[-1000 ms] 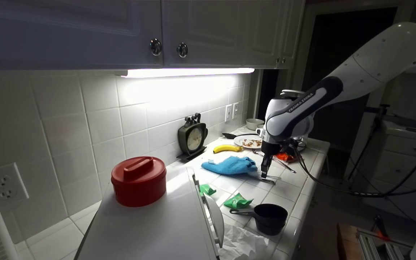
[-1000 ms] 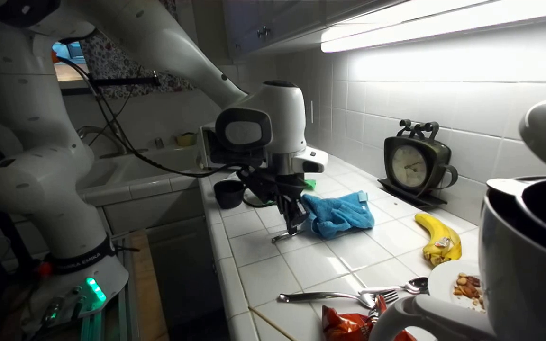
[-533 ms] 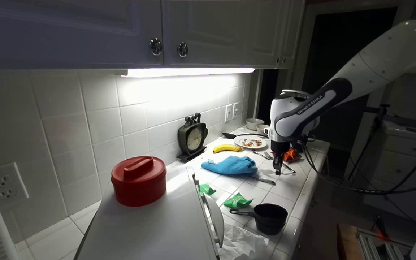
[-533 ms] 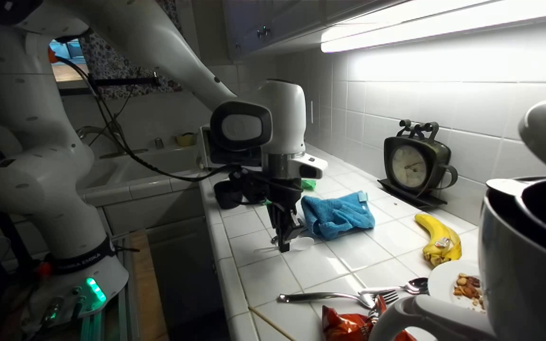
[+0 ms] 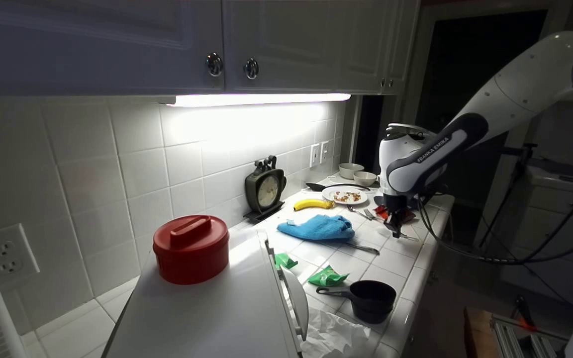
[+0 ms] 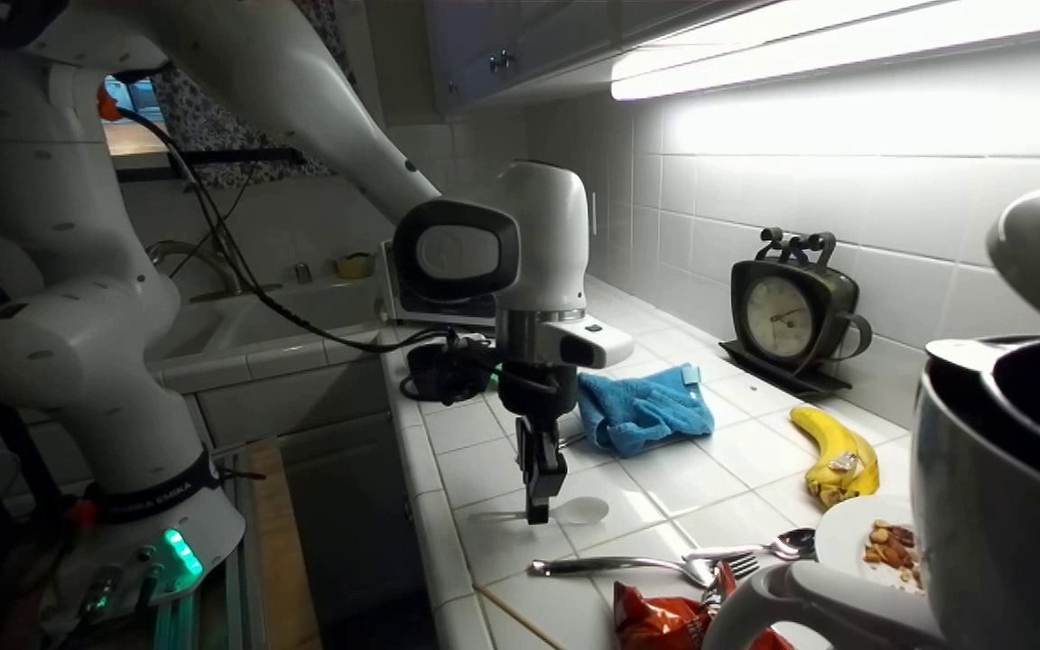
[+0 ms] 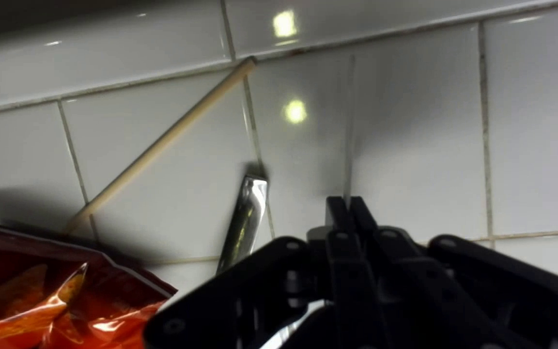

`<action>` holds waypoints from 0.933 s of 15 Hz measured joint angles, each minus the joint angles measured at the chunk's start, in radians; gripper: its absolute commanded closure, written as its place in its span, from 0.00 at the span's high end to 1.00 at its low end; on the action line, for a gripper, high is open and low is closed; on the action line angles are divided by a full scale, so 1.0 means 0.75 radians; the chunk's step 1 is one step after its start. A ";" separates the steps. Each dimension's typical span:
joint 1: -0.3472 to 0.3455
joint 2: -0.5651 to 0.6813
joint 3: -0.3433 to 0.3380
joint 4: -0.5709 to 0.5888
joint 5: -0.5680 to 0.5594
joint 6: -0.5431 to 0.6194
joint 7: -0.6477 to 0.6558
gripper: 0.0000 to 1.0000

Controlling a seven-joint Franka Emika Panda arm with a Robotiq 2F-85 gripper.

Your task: Remove the fork from underneath the table

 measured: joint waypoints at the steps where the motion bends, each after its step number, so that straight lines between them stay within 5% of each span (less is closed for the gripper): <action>1: -0.003 0.010 -0.008 0.008 0.000 0.000 0.025 0.04; 4: -0.012 0.038 -0.024 0.040 0.000 0.012 0.078 0.05; 5: -0.013 0.048 -0.028 0.051 0.000 0.019 0.091 0.29; 7: -0.014 0.068 -0.034 0.074 0.000 0.030 0.118 0.36; 14: 0.020 0.041 0.030 0.081 0.021 0.092 0.113 0.86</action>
